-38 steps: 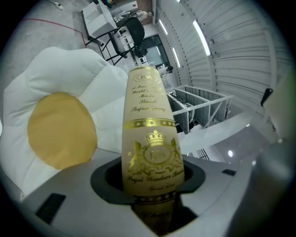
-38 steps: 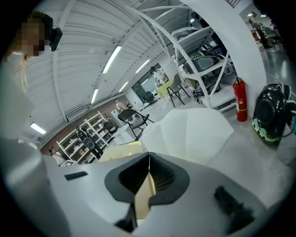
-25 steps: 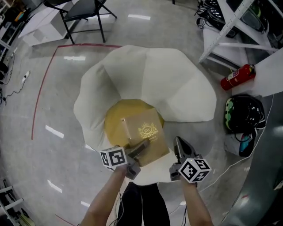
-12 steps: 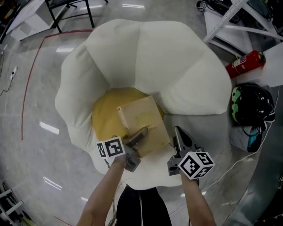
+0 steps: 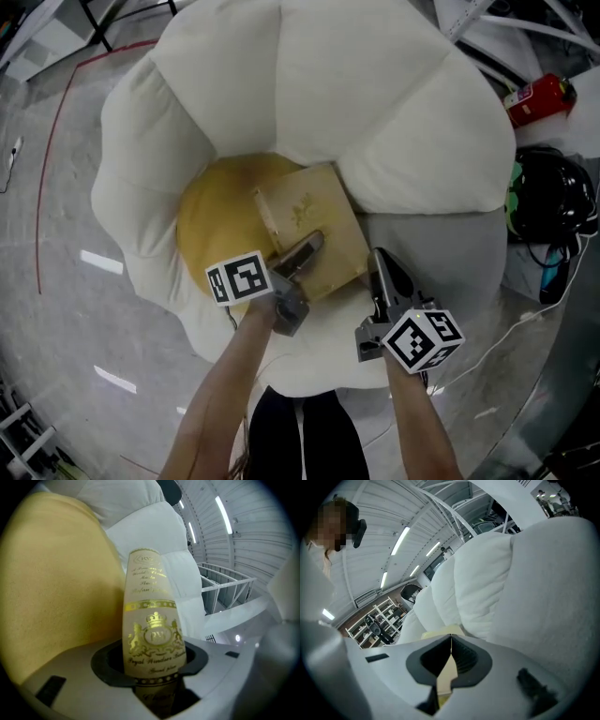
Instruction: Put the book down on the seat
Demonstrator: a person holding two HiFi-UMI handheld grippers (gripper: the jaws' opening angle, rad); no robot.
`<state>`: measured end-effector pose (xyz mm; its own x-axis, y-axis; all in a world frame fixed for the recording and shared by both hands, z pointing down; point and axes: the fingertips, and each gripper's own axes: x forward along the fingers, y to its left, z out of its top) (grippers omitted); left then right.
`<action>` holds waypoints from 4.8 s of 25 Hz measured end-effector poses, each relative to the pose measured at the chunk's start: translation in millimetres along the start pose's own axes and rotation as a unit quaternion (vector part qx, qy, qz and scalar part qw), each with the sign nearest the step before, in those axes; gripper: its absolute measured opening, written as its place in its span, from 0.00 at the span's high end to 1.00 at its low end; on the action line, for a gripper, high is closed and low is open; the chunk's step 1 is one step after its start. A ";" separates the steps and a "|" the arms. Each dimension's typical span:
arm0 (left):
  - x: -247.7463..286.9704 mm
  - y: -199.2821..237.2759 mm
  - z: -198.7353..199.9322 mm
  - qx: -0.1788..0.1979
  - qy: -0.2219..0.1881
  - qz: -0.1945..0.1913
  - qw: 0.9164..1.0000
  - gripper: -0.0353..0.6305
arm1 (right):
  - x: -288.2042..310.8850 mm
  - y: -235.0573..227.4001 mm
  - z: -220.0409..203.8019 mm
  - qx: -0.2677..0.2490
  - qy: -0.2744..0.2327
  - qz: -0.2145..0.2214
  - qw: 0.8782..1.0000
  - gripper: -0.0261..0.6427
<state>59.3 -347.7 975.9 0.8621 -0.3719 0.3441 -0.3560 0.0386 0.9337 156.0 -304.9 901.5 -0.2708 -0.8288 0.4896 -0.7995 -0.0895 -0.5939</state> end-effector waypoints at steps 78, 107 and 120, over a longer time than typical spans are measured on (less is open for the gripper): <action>-247.2 -351.5 1.2 0.261 -0.041 0.110 0.958 0.93 | -190.2 278.3 151.5 -0.064 -0.016 0.050 0.997 0.94; -388.9 -557.1 -67.1 0.434 -0.127 0.076 0.888 0.93 | -393.5 426.7 229.5 -0.094 -0.116 0.133 0.980 0.94; -390.5 -572.3 -84.9 0.448 -0.127 0.068 0.882 0.93 | -405.3 431.4 221.5 -0.102 -0.113 0.129 0.980 0.94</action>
<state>-42.9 -145.8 315.7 0.7215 -0.6211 0.3061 -0.6900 -0.6080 0.3927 39.5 -129.9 305.4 -0.3708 -0.9128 0.1714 -0.8165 0.2324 -0.5285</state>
